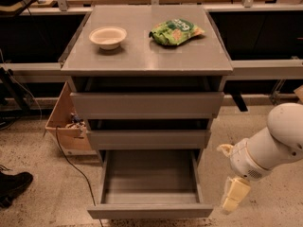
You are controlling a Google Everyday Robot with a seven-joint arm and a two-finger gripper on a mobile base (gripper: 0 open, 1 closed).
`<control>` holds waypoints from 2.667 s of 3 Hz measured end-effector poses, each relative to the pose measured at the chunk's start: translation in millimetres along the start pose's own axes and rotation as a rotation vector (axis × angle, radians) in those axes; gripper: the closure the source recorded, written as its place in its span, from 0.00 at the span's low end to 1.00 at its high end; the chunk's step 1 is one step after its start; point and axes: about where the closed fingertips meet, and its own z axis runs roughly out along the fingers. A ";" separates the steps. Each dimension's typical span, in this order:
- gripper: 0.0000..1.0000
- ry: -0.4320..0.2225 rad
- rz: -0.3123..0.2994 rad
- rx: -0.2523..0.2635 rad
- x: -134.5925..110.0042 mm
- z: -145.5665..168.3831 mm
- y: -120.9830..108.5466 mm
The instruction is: Close bottom drawer
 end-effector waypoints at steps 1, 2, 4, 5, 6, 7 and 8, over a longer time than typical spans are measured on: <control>0.00 -0.002 0.003 0.004 -0.9 1.6 0.5; 0.00 -0.011 0.015 0.020 -4.5 8.3 2.4; 0.00 -0.071 0.097 0.040 12.5 121.7 -42.2; 0.00 -0.084 0.108 0.063 29.5 176.5 -70.0; 0.00 -0.081 0.117 0.057 50.4 228.0 -93.2; 0.00 -0.083 0.136 0.037 70.5 273.5 -107.5; 0.00 -0.083 0.136 0.037 70.5 273.5 -107.5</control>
Offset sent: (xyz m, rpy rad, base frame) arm -0.0006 0.0128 -0.0104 0.0153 -0.0275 -0.0467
